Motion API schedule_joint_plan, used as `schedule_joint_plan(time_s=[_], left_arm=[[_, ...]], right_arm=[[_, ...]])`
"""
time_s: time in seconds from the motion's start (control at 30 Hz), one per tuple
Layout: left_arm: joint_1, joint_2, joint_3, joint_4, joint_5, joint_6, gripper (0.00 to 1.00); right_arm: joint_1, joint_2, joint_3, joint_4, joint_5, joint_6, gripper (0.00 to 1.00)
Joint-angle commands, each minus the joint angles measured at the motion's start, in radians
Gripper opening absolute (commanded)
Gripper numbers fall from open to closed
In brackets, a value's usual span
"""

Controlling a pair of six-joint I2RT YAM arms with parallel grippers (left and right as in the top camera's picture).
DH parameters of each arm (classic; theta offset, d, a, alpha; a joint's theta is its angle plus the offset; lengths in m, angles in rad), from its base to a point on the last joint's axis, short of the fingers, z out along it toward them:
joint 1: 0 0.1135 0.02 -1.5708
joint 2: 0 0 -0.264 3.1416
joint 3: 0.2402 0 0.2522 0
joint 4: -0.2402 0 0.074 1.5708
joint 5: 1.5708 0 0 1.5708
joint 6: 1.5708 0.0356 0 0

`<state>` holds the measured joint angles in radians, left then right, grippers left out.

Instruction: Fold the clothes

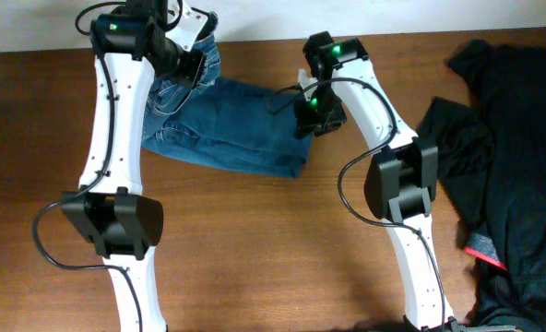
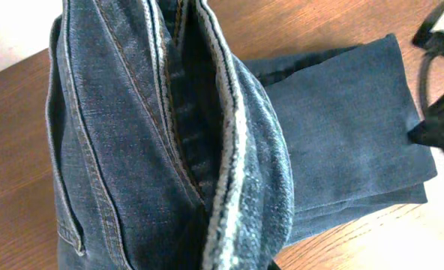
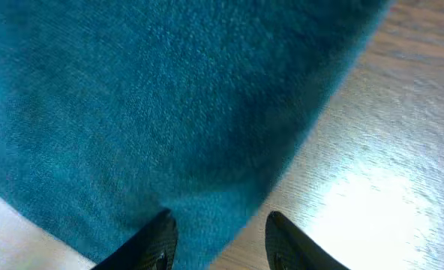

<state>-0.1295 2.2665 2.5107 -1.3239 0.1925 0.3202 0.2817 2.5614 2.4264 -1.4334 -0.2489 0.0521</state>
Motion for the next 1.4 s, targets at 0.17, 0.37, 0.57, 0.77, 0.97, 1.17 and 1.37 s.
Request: schedule_joint_plan(time_s=[0.17,0.37,0.57,0.77,0.97,1.17,1.37], left_arm=[[-0.001,-0.017,0.009,0.001,0.089,-0.014,0.00],[-0.039,-0.017,0.009,-0.002,0.126,-0.013,0.00],[-0.110,-0.017,0.009,-0.018,0.126,-0.014,0.00],[-0.171,-0.017,0.014,-0.040,0.127,-0.040,0.00],[-0.233,-0.017,0.021,-0.055,0.126,-0.096,0.00],[-0.274,-0.017,0.021,-0.060,0.126,-0.096,0.00],[-0.314,-0.017,0.020,-0.023,0.124,-0.096,0.00]], right_arm=[[0.013,0.016,-0.202,0.156,-0.001,0.016,0.44],[0.013,0.016,-0.274,0.195,-0.002,0.016,0.44],[0.013,0.016,-0.274,0.193,-0.002,0.016,0.44],[0.013,0.016,-0.274,0.195,-0.001,0.031,0.44],[0.013,0.016,-0.274,0.201,-0.002,0.034,0.44],[0.013,0.016,-0.274,0.200,-0.002,0.034,0.44],[0.013,0.016,-0.274,0.194,-0.002,0.034,0.44]])
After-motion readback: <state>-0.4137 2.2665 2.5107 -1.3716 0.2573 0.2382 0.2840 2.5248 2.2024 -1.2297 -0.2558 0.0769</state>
